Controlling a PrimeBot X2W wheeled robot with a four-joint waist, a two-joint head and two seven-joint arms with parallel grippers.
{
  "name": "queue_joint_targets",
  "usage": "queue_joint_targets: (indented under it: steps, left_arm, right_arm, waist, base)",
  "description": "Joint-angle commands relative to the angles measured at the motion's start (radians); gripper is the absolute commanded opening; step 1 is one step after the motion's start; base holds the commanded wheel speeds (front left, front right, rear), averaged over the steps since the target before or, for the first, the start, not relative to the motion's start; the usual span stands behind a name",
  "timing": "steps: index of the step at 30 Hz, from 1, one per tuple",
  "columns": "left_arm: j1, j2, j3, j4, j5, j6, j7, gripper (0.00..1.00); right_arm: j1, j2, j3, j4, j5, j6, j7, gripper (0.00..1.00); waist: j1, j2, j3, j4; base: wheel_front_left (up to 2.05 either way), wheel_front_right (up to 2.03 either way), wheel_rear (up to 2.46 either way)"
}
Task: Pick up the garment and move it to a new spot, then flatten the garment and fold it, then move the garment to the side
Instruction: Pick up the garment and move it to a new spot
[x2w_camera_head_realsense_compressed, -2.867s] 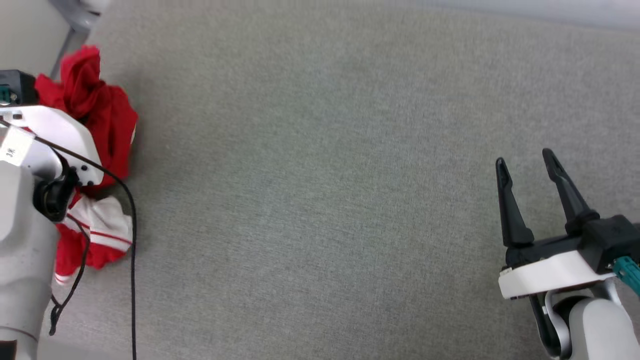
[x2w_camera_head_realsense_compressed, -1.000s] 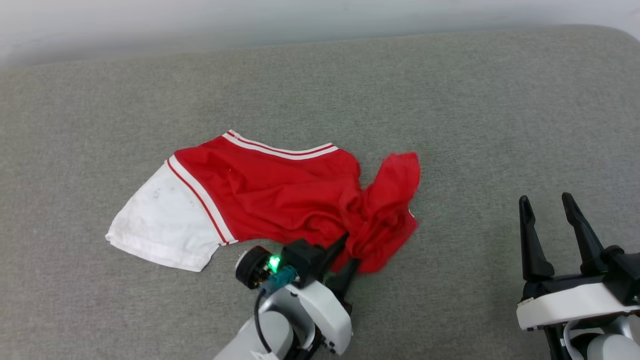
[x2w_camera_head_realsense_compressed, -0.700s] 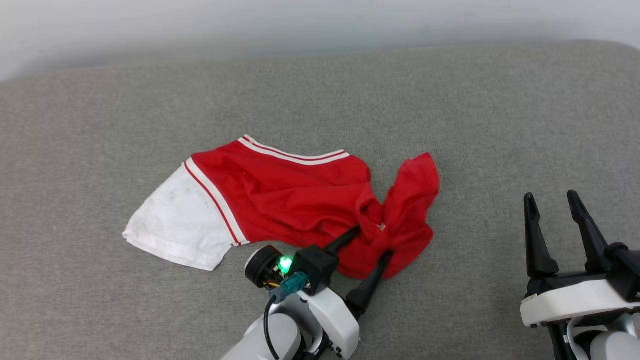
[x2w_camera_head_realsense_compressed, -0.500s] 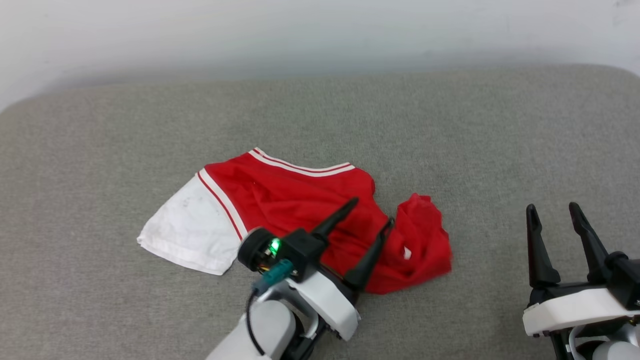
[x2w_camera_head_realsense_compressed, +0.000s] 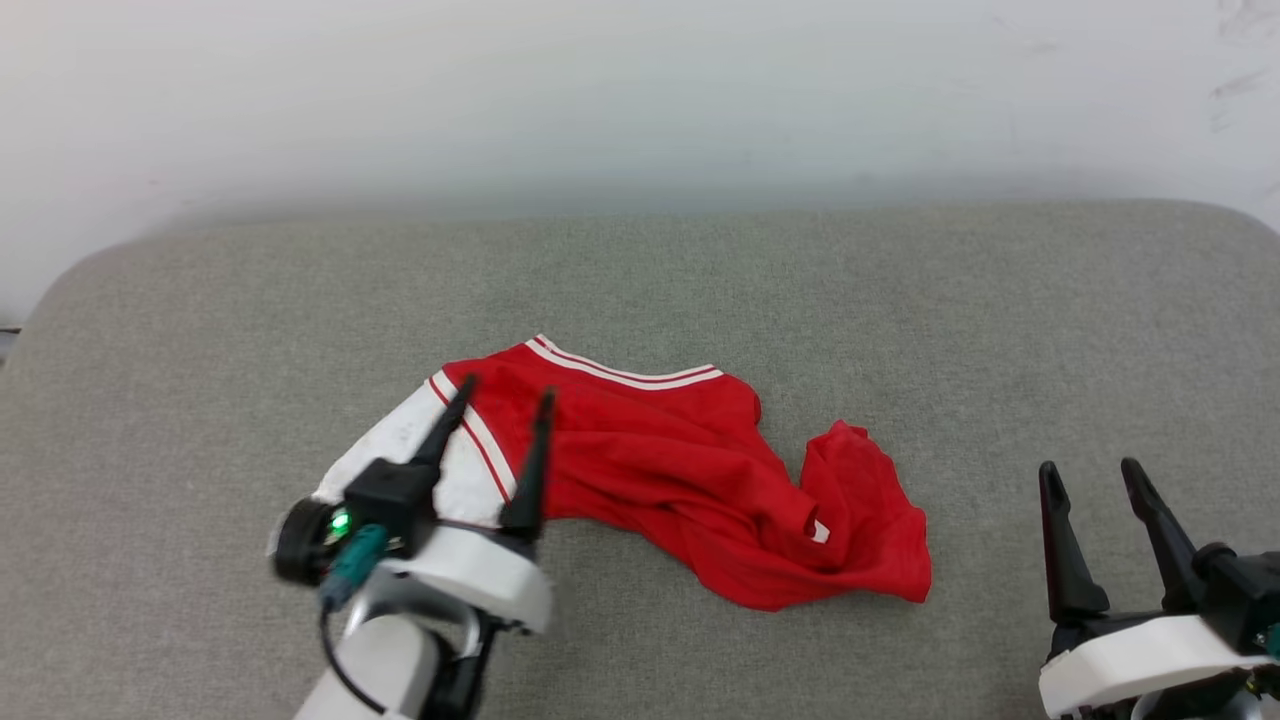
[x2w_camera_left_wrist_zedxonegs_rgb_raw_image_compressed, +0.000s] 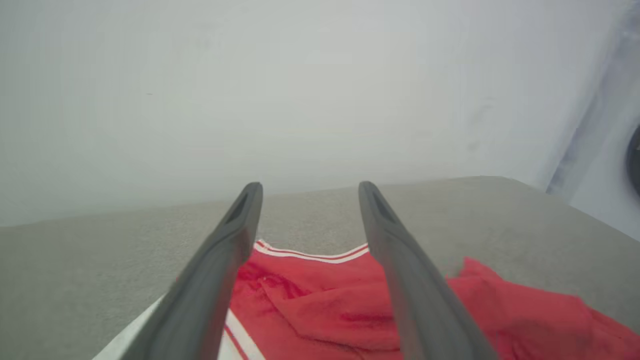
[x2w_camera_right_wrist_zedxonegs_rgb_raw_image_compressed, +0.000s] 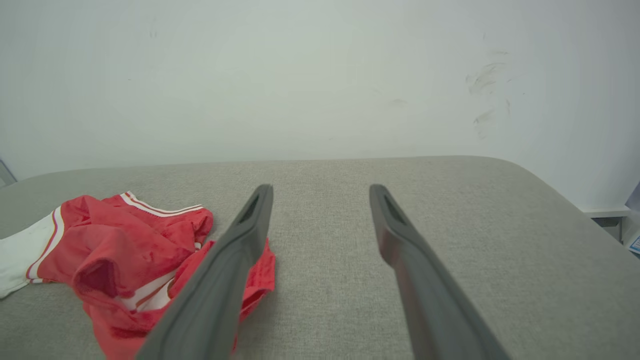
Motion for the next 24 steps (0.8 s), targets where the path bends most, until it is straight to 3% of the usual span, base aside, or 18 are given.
queue_joint_targets:
  steps: [1,13,24]
  left_arm:
    - [0.026,0.013,0.024,-0.002,0.006,0.016,-0.002,1.00]
    - [0.168,0.074,0.151,-0.006,0.015,0.062,-0.002,1.00]
    - [0.185,0.048,0.159,0.011,0.006,0.022,-0.002,1.00]
  right_arm:
    - [0.015,0.001,0.002,-0.004,0.002,0.000,0.005,1.00]
    - [0.055,0.001,-0.008,-0.027,-0.012,0.000,0.036,1.00]
    - [0.063,0.001,-0.007,-0.057,-0.013,0.000,0.056,1.00]
  waist:
    - [0.0000,0.0000,-0.007,0.001]
    - [0.0000,0.0000,-0.058,0.019]
    - [0.0000,0.0000,-0.062,0.019]
  base:
    - [0.00,0.00,0.00]
    - [0.00,0.00,0.00]
    - [0.00,0.00,0.00]
